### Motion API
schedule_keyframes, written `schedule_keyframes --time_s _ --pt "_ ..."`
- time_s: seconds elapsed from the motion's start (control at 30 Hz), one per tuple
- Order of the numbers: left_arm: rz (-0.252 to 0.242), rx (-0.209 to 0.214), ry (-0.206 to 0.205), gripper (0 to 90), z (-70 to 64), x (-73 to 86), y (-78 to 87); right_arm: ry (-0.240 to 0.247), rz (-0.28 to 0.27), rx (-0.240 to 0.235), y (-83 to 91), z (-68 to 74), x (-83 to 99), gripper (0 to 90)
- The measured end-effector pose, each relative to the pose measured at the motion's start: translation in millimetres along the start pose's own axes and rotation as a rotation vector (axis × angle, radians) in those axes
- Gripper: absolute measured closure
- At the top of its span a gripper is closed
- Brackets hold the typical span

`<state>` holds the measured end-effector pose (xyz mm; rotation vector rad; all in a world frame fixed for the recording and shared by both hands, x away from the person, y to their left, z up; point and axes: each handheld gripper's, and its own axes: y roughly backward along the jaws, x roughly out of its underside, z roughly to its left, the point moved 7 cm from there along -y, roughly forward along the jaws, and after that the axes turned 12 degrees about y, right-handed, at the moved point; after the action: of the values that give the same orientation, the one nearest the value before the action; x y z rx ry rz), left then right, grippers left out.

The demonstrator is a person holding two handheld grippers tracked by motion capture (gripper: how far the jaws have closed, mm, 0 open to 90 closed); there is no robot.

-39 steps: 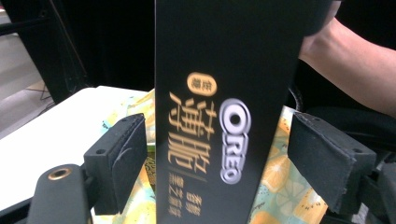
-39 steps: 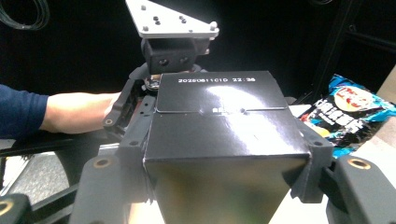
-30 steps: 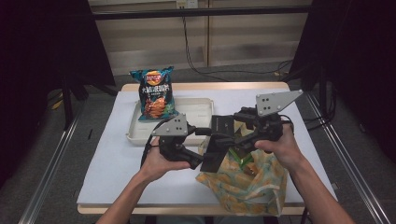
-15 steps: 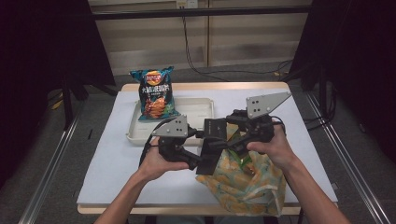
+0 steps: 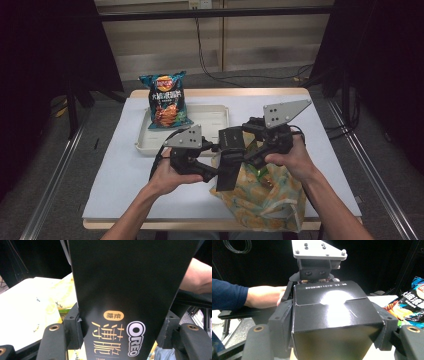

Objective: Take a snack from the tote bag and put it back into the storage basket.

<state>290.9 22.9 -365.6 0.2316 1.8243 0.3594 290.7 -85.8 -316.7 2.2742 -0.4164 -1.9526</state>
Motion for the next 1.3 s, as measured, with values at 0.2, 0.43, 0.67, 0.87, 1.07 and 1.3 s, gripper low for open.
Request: schedule_keyframes --time_s 0.2,0.43,0.67,0.87,1.07,1.3 --pt "-0.022 -0.061 0.008 37.6 2.7 -1.2 0.8 -0.013 -0.029 0.072 5.5 -4.1 -2.1 17.1" --pt "-0.063 -0.152 0.073 37.6 14.5 -5.4 10.4 -0.035 -0.054 0.172 20.3 -4.5 2.5 14.5" --pt "-0.107 -0.213 0.121 37.5 19.5 -10.4 17.2 -0.046 -0.054 0.247 31.7 0.5 13.4 14.3" --pt "-0.133 -0.271 0.153 37.5 21.6 -16.7 22.7 -0.062 -0.052 0.27 30.9 4.5 24.6 16.3" --pt "-0.16 -0.301 0.174 37.5 25.0 -21.2 25.1 -0.067 -0.03 0.281 23.2 8.6 37.9 18.9" --pt "-0.178 -0.326 0.18 37.5 24.2 -29.0 24.9 -0.073 0.011 0.287 13.3 10.7 50.7 20.1"
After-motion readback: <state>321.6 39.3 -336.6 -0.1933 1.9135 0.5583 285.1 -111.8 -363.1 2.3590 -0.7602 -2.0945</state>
